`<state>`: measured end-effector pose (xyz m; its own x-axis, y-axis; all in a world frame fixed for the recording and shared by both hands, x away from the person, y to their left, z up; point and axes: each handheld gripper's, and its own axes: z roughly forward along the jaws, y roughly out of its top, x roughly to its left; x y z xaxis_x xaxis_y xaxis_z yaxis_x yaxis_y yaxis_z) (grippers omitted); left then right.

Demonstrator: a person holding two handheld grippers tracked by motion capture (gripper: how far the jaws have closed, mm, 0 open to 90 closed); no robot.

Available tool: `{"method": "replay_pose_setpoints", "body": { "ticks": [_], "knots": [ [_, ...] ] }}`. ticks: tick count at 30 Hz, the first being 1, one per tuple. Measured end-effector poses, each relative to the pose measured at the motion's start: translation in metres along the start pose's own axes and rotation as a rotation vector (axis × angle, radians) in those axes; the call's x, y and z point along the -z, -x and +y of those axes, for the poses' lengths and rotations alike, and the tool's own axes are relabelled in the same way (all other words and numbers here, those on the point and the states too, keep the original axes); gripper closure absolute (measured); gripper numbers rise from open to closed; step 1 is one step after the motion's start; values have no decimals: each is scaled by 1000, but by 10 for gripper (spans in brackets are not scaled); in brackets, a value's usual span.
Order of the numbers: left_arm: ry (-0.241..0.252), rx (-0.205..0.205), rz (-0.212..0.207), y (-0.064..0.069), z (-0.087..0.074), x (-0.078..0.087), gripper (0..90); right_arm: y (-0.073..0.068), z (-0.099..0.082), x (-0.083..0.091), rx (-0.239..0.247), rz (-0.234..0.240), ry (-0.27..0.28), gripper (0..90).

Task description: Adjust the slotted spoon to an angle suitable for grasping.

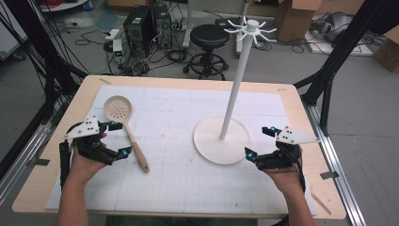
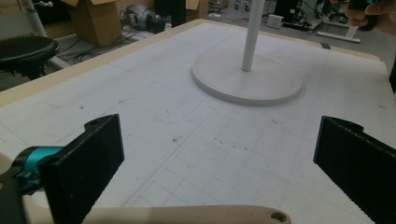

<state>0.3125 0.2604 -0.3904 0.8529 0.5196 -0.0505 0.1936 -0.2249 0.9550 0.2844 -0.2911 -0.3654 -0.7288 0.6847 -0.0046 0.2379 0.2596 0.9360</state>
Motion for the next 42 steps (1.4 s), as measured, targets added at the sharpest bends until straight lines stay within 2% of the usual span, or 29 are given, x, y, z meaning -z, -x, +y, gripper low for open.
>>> {"method": "replay_pose_setpoints", "body": {
  "ticks": [4,11,15,17,25,27,28,29,31,33,34,35,36,37,38,39,40,41,42],
  "knots": [
    [-18,13,19,-1,-1,-2,22,0,-1,0,-1,-7,-5,3],
    [-14,20,40,0,0,-2,22,-5,-1,0,11,-19,-21,3],
    [-14,25,69,-2,0,0,23,-5,0,0,10,-21,-18,3],
    [-34,22,83,-2,-1,0,23,-5,0,-1,10,-16,-21,3],
    [-78,20,86,-3,-3,-7,23,-3,-1,0,5,-19,-24,3],
    [-107,25,88,-4,-5,-11,24,-2,-3,1,2,-25,-27,3],
    [-114,27,84,-4,-6,-12,49,-1,-4,1,-1,-25,-26,3],
    [-114,27,84,-4,-6,-12,119,-1,-4,1,-3,-28,-28,3],
    [-132,27,54,-6,-8,-13,238,0,-5,1,-2,-26,-28,3],
    [-155,33,42,-6,-10,-16,250,-1,-5,2,-5,-28,-32,3],
    [-194,33,39,-7,-12,-19,303,-1,-5,2,-4,-27,-30,4],
    [-194,33,39,-7,-12,-19,344,-1,-5,2,-4,-27,-30,4],
    [-217,30,35,-7,-12,-19,380,-1,-5,2,-1,-30,-32,4],
    [-233,25,33,-8,-13,-19,380,-1,-5,2,-1,-30,-32,4],
    [-265,30,16,-9,-15,-21,470,-1,-6,2,-2,-30,-33,4],
    [-265,30,16,-9,-15,-21,512,-1,-6,2,-2,-30,-33,4],
    [-295,39,-3,-11,-18,-22,553,-1,-7,2,-3,-28,-37,4],
    [-295,39,-3,-11,-18,-22,602,-1,-7,2,-3,-28,-37,4],
    [-331,35,-20,-11,-20,-24,654,-1,-7,1,0,-27,-41,4]
  ]
}}
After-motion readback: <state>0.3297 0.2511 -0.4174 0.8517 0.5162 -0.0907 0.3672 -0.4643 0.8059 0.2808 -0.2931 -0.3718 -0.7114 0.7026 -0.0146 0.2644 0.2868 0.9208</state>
